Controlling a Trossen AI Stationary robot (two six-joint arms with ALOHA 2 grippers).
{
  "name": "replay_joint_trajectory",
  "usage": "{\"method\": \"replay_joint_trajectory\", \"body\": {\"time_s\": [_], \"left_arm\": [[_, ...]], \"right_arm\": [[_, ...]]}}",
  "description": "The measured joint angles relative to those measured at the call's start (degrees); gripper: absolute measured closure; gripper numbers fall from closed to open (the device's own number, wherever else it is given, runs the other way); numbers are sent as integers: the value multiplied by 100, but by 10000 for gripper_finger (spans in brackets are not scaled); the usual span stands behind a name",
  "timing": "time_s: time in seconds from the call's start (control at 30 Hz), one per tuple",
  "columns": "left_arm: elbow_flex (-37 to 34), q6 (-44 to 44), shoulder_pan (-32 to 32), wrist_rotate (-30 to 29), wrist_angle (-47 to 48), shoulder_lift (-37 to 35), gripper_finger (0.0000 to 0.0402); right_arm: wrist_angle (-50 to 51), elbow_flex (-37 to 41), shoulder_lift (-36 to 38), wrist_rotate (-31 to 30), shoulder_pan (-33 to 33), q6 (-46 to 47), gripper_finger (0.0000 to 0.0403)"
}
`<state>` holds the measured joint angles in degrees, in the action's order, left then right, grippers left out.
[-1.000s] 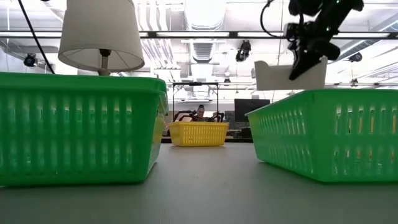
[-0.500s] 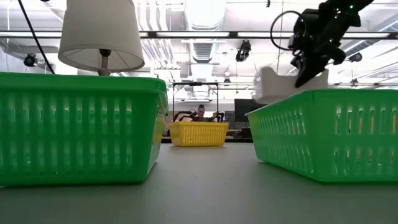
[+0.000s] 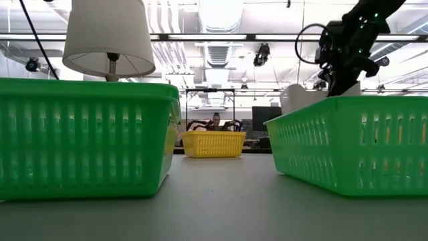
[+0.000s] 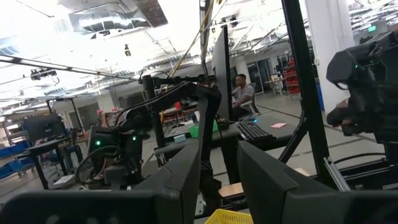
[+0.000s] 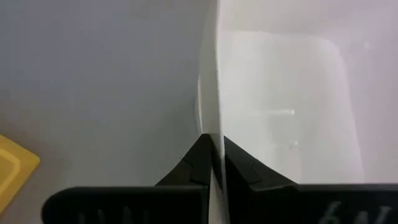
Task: Stack baskets by color
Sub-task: Stack the middle white bin on the top white bin
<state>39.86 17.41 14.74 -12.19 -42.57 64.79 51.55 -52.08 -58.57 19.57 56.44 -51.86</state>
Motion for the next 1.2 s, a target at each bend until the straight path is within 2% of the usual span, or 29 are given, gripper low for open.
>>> {"method": "replay_joint_trajectory", "body": {"time_s": [0.3, 0.8, 0.93, 1.2], "left_arm": [[0, 2, 0, 0, -2, 0, 309], [0, 252, 0, 0, -40, 0, 309], [0, 275, 0, 0, -46, 0, 309], [0, 293, 0, 0, -48, 0, 309]], "right_arm": [[-74, 132, -410, -255, 176, -46, 395], [-285, 132, -972, -309, 173, 82, 392], [-319, 132, -1104, -310, 173, 171, 375], [-361, 111, -1038, -310, 173, 517, 316]]}}
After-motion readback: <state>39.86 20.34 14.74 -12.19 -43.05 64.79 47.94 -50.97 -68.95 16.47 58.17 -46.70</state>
